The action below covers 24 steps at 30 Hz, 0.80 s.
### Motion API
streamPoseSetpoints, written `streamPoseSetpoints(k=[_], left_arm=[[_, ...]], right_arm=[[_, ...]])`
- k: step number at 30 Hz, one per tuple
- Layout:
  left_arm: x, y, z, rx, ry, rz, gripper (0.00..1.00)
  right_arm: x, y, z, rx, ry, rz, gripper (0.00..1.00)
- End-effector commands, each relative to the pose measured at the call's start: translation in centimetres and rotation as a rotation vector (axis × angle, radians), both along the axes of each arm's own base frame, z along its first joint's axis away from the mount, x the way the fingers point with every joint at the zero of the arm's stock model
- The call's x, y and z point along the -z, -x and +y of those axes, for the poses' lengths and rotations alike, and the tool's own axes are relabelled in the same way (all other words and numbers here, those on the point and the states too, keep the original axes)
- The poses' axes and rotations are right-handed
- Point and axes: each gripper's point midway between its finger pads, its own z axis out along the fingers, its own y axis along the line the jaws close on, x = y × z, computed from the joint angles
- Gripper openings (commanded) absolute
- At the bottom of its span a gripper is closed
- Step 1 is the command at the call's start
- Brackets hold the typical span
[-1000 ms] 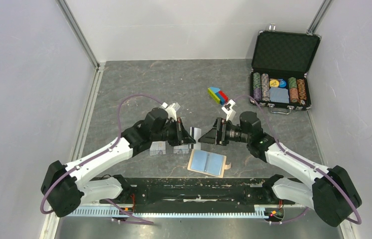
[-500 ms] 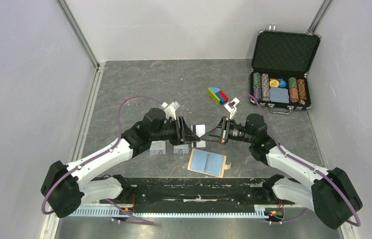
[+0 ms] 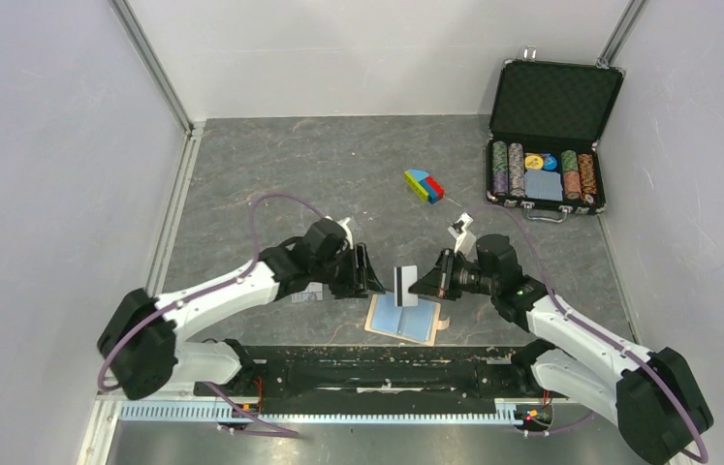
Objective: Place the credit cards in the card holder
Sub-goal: Insert the credit card into the card holder.
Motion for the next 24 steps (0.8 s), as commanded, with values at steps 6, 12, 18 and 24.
streamPoseSetpoints(k=[6,12,18,24], left_arm=[[6.1,0.1,-0.1,0.081,-0.334,0.048,0.51],[8.3,-0.7,2.0,0.056,-0.509,0.052,0.46],[10.2,0.1,3.5,0.057,-0.573,0.088,0.4],[11.0,1.2,3.7,0.066,-0.557,0.114,0.29]], right_arm=[[6.2,2.1,-2.9,0.064,0.139,0.074,0.0],[8.3,2.7,-3.2,0.116,0.12,0.114,0.0],[7.8,3.1,-2.3,0.111,0.058,0.129,0.0],[7.0,2.8,-1.6,0.114,0.035,0.139,0.0]])
